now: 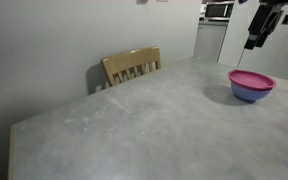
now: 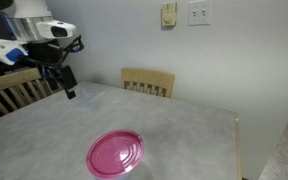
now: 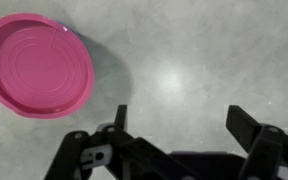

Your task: Remove the lid from the bowl

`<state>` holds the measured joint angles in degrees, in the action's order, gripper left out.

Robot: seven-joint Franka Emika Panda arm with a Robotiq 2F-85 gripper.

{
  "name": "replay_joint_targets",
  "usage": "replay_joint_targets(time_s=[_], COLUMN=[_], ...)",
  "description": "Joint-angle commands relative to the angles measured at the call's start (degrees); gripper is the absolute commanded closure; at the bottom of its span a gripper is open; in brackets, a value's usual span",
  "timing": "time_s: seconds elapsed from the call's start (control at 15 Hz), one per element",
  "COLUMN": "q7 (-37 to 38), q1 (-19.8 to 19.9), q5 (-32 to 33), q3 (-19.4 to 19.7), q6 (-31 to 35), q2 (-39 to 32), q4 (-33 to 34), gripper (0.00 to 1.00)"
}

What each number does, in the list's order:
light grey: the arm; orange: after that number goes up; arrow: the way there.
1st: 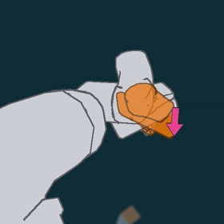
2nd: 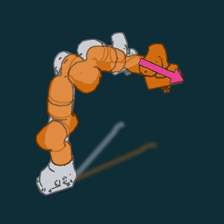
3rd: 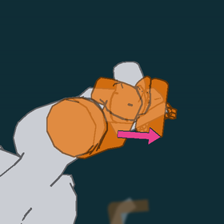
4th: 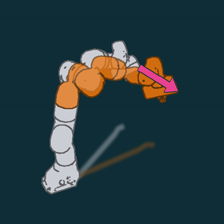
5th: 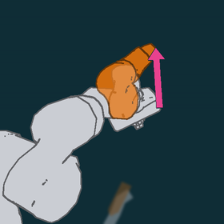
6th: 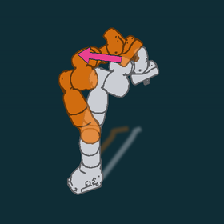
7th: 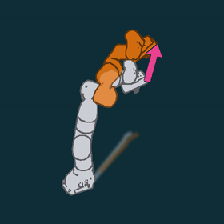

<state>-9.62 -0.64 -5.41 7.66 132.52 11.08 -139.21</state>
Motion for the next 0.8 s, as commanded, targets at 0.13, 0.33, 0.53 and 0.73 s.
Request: replay_joint_targets(time_s=[0.13,0.33,0.53,0.73], q7=[3.8,4.4,3.8,3.8], q1=[5.6,6.7,6.8,6.7], q5=[7.9,7.2,6.9,6.9], q3=[0.4,1.1,0.7,0.6], q6=[5.4,6.1,5.3,5.3], q2=[-5.4,-10.3,-8.9,-8.6], q4=[-0.2,1.4,0.1,0.1], gripper=[0.00,0.00,0.00,0.00])
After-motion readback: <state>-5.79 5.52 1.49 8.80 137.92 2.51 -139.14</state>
